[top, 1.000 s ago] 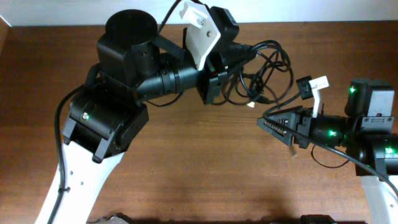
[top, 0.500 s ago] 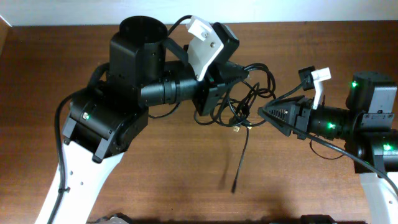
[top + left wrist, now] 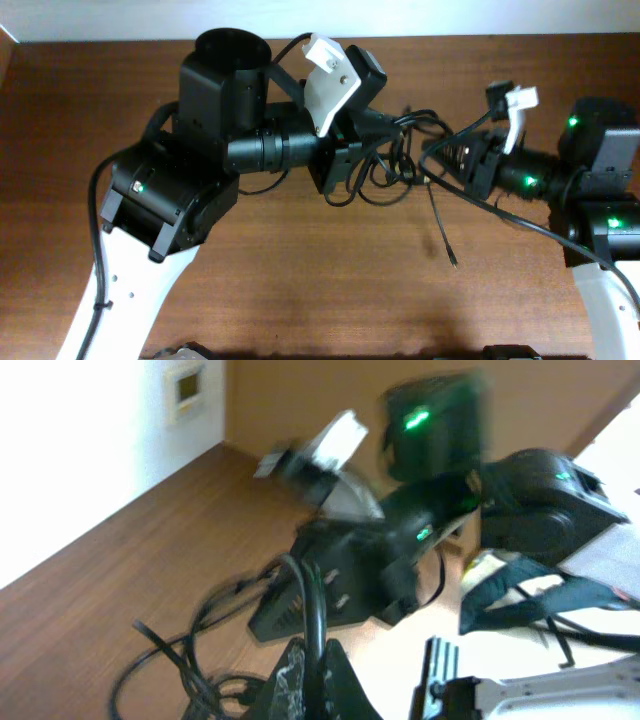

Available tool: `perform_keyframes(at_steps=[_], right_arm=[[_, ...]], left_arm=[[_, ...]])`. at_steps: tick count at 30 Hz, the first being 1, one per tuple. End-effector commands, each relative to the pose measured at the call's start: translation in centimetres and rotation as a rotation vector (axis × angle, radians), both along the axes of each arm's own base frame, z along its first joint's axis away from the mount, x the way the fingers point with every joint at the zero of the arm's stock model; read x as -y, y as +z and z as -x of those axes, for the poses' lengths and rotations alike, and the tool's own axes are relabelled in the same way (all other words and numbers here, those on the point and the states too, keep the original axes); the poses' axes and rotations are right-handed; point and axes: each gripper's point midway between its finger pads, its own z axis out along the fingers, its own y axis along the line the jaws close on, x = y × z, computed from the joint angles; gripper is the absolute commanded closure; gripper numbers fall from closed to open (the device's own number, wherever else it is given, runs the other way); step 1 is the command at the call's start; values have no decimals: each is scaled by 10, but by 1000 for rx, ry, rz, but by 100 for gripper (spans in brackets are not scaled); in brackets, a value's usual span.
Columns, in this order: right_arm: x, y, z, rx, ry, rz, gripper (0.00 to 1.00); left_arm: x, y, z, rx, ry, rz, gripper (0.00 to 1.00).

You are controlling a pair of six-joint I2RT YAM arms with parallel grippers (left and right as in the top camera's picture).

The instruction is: Untangle cables

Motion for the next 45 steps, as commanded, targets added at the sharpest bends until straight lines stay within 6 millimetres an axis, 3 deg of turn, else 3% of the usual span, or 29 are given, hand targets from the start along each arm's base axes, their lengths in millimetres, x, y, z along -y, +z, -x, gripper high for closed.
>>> perform_keyframes(at_steps=[1,5,10,12,14,18,23,25,30,37,45], right_arm=[[-14,35,24,59,155,-105,96],[-14,60,28,145,151,-127,96],[-9,70,24,184,74,-122,96],[0,59,10,124,-24,-108,96],[19,35,-7,3,-176,-77,96],[38,5,-14,-138,-304,-36,95],[40,-10,-10,-214,-322,-20,41],[39,-16,-7,-248,-322,-15,24],[34,-19,1,-221,-264,16,23],[18,-8,18,-109,-90,14,23],[18,-17,13,-113,-83,37,23]], left_arm=[[-16,-13,-22,-28,175,-72,100],[-50,-47,-44,-115,422,-212,100],[-52,-60,-40,-156,419,-251,100],[-51,-57,-38,-153,408,-241,100],[-49,-52,-35,-146,394,-223,100],[-51,-39,-32,-111,396,-191,100],[-49,-20,-31,-57,386,-131,100],[-43,-11,-28,-40,349,-94,100],[-29,5,-20,-3,254,-29,100],[-12,30,-5,43,115,70,100],[3,55,22,87,-79,174,100]])
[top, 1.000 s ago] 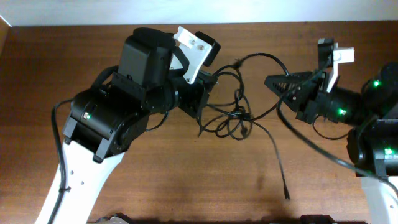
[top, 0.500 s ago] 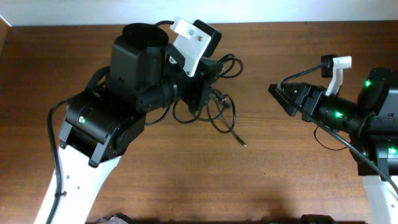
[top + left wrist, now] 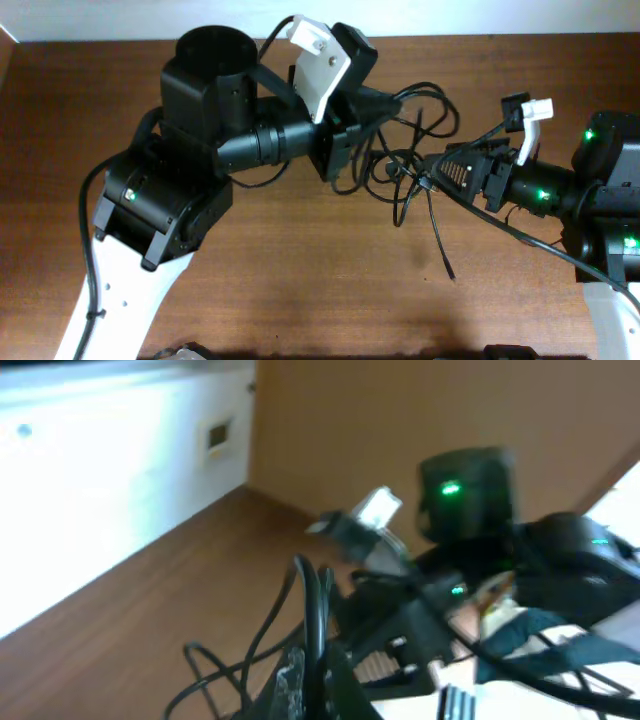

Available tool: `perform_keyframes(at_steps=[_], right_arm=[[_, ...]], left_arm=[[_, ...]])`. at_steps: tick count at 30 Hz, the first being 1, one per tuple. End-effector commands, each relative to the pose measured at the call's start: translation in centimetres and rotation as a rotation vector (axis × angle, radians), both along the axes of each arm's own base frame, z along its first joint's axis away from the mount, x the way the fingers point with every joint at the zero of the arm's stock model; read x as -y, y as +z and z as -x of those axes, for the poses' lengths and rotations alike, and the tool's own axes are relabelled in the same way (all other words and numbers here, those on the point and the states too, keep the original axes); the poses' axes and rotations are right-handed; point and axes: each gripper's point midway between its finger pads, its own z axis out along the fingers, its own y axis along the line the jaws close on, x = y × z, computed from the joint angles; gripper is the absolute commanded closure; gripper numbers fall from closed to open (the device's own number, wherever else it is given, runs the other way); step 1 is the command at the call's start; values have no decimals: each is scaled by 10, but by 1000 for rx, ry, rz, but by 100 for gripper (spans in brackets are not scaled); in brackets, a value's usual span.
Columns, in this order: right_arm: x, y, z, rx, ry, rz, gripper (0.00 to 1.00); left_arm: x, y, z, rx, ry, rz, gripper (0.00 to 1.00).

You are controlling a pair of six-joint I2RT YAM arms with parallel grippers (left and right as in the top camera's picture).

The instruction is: Untangle cables

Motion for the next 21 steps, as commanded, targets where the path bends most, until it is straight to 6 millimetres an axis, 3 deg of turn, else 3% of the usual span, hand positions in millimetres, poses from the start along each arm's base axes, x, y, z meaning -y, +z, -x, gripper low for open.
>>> perform_keyframes(at_steps=[1,7,12,17,21], right_arm=[[-1,-2,-4,11,26,3,23],[8,-30,-30,-72,-39,46,23],[46,-81,-63,-203,-272,228,23],[97,-141,-57,-435,-494,467,22],[116,-158,-47,-522,-552,531,22]], left_arm=[[6,27,38,42,-187,86,100],[24,30,59,54,-290,104,100],[28,31,66,57,-311,107,100],[13,40,64,85,-272,118,100],[-4,48,56,110,-215,125,100]])
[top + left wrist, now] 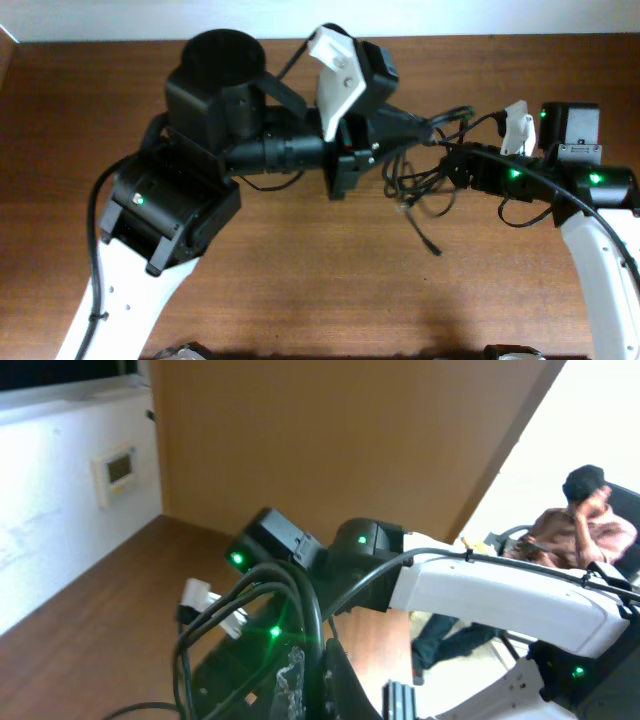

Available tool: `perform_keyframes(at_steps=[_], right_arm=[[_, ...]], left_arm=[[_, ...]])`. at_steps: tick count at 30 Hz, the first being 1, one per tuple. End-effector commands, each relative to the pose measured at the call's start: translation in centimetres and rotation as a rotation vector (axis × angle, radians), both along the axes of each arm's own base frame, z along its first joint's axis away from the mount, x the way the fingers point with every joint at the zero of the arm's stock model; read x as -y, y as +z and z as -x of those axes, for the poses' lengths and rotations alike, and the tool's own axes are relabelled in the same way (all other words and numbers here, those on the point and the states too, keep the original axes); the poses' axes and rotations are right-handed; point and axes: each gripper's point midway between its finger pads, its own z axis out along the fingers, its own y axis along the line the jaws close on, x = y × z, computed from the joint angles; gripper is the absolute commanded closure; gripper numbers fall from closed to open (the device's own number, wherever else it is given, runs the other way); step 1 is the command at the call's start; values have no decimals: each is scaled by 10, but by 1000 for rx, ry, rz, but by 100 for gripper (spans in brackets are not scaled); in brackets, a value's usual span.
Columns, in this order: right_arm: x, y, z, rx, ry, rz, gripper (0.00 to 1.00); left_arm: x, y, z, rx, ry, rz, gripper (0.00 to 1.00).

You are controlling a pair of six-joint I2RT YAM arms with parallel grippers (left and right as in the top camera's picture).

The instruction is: Untangle cables

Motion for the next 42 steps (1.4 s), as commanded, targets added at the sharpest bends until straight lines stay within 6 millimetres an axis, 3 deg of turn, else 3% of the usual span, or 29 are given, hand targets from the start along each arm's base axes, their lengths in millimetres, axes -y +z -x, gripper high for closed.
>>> perform_keyframes(at_steps=[1,5,6,8,10,17,24,27,32,36,39,42], right_arm=[[43,-13,-2,-48,-149,143,22],[60,-14,0,-62,-206,136,25],[64,-15,2,-68,-219,136,29],[71,-15,4,-78,-239,134,48],[78,-16,5,-84,-261,135,56],[103,-18,12,-105,-341,131,56],[119,-21,22,-139,-398,125,56],[123,-21,22,-140,-410,124,56],[123,-21,22,-140,-410,124,55],[118,-19,21,-134,-396,99,55],[97,-12,15,-77,-257,26,55],[62,5,11,46,-6,-78,42]], left_arm=[[-26,28,17,64,8,55,100],[-41,33,12,77,59,60,100],[-43,34,12,80,65,61,100],[-48,36,11,86,78,64,100],[-51,37,10,92,92,66,100],[-72,45,6,119,166,74,100],[-113,22,-41,37,472,-5,100],[-141,7,-62,-46,641,-34,100],[-169,1,-74,-82,736,-42,100],[-174,-5,-75,-109,752,-55,100],[-174,-8,-74,-120,751,-62,100],[-174,-9,-74,-124,752,-64,100]])
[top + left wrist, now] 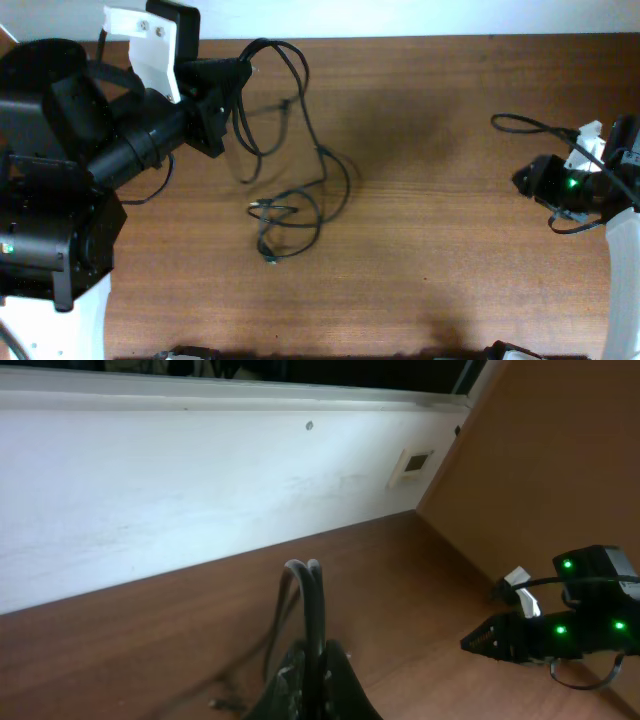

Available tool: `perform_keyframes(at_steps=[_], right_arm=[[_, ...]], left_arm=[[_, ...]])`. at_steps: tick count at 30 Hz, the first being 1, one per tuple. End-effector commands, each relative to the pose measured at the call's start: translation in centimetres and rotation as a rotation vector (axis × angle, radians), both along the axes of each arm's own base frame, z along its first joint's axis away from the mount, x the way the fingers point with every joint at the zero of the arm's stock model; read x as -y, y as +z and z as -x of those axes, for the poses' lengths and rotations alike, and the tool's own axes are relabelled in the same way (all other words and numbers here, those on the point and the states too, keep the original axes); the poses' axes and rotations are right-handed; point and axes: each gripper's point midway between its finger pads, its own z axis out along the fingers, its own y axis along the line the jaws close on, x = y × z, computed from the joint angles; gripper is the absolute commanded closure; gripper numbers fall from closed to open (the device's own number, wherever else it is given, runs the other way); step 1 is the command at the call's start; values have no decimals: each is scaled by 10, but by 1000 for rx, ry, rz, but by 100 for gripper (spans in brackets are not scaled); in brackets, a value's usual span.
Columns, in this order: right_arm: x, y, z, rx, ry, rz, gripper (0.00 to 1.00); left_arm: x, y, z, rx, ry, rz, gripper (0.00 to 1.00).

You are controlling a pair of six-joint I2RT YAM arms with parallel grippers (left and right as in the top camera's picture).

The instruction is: Untangle cables

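A black cable [300,120] loops out of my left gripper [238,72], which is shut on it at the far left of the table. The cable hangs down to a loose coil [290,215] on the wood, its plug end [270,260] lying nearest the front. In the left wrist view the fingers [340,675] pinch the cable strands [310,600] upright between them. My right gripper [522,178] is far off at the right edge, its tip [470,645] pointed and closed, apart from the coil. Thin black wires [520,122] curl round that wrist.
The brown wooden table [430,260] runs to a white wall [150,500] along the far edge. My bulky left arm [60,200] covers the left side of the table. A wall plate [415,461] sits near the corner.
My left gripper has moved from the table's middle to the far left, taking the whole cable bundle with it. The right gripper, then against the bundle, is now at the right edge, away from it.
Both grippers first met at a tangled bundle in the middle of the table, the left shut on its strands. They stayed close together there with the bundle lifted between them. Now they stand far apart, and the cable hangs from the left gripper alone.
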Motion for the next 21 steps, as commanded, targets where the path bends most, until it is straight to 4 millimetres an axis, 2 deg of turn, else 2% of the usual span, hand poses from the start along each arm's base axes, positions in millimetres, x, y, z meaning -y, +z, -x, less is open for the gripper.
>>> perform_keyframes(at_steps=[1,3,12,15,17,19,20,21], right_arm=[[-40,23,-5,167,284,-117,38],[-51,30,-4,211,348,-160,36],[-60,35,1,235,403,-197,36],[-67,39,4,256,439,-223,36],[-68,40,5,262,444,-231,36],[-69,42,5,267,446,-235,36],[-69,42,5,267,446,-236,36],[-69,42,5,269,446,-235,36]], left_arm=[[-3,10,8,26,10,10,100],[-3,10,8,27,11,10,98],[-4,7,3,20,23,4,96],[-16,2,-8,13,102,-21,92],[-30,-4,-21,4,197,-52,92],[-55,-14,-39,-12,352,-108,92],[-69,-20,-48,-26,430,-140,86],[-77,-26,-56,-39,479,-162,69]])
